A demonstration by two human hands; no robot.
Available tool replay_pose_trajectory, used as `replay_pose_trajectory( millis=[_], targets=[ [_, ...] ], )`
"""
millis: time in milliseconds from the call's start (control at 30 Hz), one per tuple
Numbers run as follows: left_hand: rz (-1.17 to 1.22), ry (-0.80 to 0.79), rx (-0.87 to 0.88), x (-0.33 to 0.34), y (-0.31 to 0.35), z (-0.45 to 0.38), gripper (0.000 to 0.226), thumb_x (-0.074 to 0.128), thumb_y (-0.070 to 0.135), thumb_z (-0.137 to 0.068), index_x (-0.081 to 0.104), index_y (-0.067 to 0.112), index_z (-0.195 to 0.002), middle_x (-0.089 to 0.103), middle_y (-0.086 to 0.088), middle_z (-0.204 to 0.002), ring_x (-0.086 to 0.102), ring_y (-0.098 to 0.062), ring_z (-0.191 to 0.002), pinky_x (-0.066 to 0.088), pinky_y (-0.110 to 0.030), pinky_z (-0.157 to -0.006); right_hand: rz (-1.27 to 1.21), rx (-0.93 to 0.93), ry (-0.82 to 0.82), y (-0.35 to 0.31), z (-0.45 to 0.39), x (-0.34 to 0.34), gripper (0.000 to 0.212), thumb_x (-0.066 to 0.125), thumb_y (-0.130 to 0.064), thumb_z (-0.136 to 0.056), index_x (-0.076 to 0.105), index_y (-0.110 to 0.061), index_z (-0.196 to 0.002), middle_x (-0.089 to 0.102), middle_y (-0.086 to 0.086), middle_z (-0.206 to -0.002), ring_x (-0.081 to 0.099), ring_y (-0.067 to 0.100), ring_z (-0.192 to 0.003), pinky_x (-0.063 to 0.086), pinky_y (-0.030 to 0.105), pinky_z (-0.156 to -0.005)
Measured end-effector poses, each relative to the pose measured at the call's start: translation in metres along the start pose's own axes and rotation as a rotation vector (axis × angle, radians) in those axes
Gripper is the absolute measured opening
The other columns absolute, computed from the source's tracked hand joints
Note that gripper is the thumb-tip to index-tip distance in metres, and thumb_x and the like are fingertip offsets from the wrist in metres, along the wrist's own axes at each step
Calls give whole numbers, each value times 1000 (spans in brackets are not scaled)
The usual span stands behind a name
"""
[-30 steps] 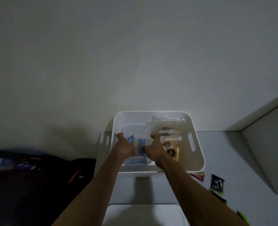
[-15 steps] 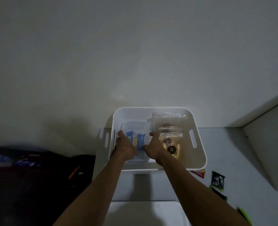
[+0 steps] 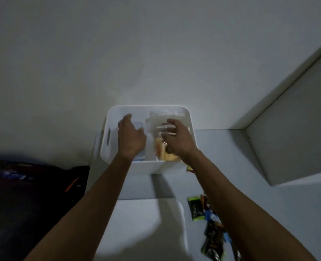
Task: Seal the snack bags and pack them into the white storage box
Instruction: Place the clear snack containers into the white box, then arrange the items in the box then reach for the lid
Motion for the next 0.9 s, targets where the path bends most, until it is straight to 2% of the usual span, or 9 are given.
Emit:
replay_pose_trajectory(
  millis=[67,167,233,333,400,533,667,767,900],
  targets=[
    [51,45,94,4,20,32,55,61,15,-92,39,16,-142,40,-10,-147,41,-26,-133,30,-32,-110,-28,-65,73,3,28,-42,48,66,-17,-90,51,-26,-135,63,-6,-113,65,4,-92,54,17,-72],
    [111,127,202,29,33,83,48,65,19,-90,47,17,-134,51,-9,-134,51,-24,-122,41,-39,-108,-18,-114,169,35,72,-107,45,66,-28,-92,52,-29,-135,62,-7,-117,64,1,-99,51,16,-79],
    [119,203,307,52,37,124,42,66,16,-88,53,11,-128,58,-12,-123,55,-25,-114,43,-33,-101,19,-115,224,72,100,-144,45,64,-33,-93,52,-29,-136,62,-8,-121,62,2,-103,47,13,-78],
    [116,245,417,99,29,185,36,67,10,-87,58,4,-121,60,-13,-110,57,-24,-104,44,-29,-93,97,-83,269,144,140,-184,47,64,-38,-92,51,-28,-136,60,-6,-128,61,8,-110,51,25,-85],
    [78,191,410,135,15,222,36,64,15,-88,58,4,-121,59,-14,-112,57,-27,-104,48,-39,-94,169,-77,262,195,164,-197,49,64,-39,-92,51,-24,-138,56,-3,-135,56,15,-119,51,37,-95],
    [-90,23,251,198,-25,288,44,45,39,-94,51,16,-131,52,-11,-133,48,-29,-124,45,-47,-101,367,-73,130,269,208,-193,61,49,-50,-95,38,-23,-149,33,4,-157,28,20,-145,21,30,-115],
    [-373,-126,227,246,-63,335,45,33,36,-99,54,14,-132,45,-15,-146,39,-34,-134,38,-46,-108,500,-154,79,317,237,-163,61,41,-49,-98,26,-27,-154,20,6,-162,18,24,-149,26,43,-118],
    [-400,-145,149,266,-77,350,51,21,40,-101,46,16,-139,39,-16,-150,36,-36,-139,37,-49,-109,583,-109,65,337,241,-139,57,31,-48,-101,13,-38,-154,7,7,-165,1,26,-152,23,52,-115],
    [-524,-175,171,284,-94,353,54,18,43,-101,36,22,-147,31,-13,-156,27,-33,-144,33,-53,-111,709,-104,82,357,229,-120,52,25,-47,-103,16,-40,-155,1,5,-165,-4,26,-152,19,56,-116]
  ],
)
Point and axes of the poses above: each hand's wrist, its own z-axis away from the middle knuckle, its own x-axis out of the palm, y = z × x, the point moved 1 cm from there along -z, towards the middle knuckle
